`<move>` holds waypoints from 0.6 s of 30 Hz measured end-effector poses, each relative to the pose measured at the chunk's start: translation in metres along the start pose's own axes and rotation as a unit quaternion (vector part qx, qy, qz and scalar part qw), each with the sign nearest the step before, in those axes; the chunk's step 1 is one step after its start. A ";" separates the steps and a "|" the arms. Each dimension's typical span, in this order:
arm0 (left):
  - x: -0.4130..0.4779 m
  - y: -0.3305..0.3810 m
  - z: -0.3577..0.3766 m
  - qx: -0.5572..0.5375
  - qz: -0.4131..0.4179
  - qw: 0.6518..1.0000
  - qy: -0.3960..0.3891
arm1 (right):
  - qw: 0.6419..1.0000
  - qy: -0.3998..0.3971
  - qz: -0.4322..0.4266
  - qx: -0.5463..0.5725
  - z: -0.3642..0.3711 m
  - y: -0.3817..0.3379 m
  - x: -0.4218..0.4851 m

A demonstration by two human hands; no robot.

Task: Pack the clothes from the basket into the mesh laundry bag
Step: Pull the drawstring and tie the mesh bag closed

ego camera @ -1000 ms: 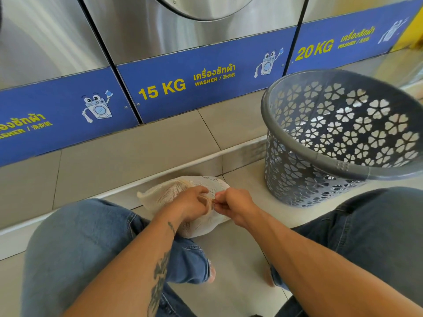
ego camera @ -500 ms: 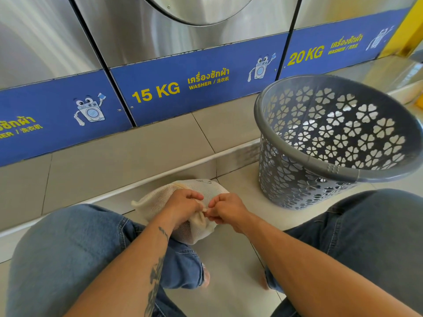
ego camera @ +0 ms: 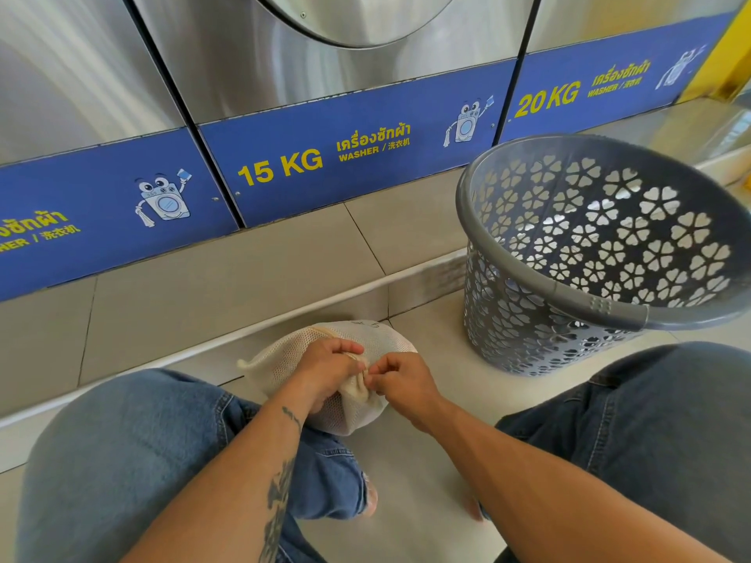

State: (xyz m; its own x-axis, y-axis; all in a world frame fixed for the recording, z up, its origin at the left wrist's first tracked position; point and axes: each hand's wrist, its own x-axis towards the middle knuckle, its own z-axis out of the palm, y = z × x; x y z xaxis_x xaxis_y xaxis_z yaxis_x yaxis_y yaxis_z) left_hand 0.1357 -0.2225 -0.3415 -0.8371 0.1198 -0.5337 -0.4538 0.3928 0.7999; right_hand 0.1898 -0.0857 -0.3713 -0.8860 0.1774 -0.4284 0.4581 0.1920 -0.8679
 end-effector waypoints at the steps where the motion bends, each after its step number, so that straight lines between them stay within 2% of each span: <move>1: 0.001 0.000 0.000 -0.001 -0.001 1.000 0.004 | 1.000 0.004 -0.010 -0.020 0.000 -0.001 0.000; 10: 0.006 -0.004 0.001 -0.031 -0.029 0.998 0.036 | 0.981 0.000 -0.093 -0.170 0.003 -0.002 0.001; 14: 0.008 -0.004 0.001 -0.026 -0.036 0.998 0.033 | 0.975 0.033 -0.134 -0.173 0.006 -0.002 -0.002; 18: 0.009 -0.005 0.001 -0.028 -0.038 0.998 0.032 | 0.971 0.029 -0.156 -0.178 0.005 -0.003 -0.004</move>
State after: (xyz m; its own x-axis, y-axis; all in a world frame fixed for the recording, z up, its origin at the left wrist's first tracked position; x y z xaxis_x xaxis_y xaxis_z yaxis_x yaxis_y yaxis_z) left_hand 0.1305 -0.2224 -0.3511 -0.8169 0.0323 -0.5758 -0.5313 0.3462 0.7732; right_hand 0.1921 -0.0921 -0.3686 -0.9847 0.1098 -0.1350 0.1736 0.5641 -0.8073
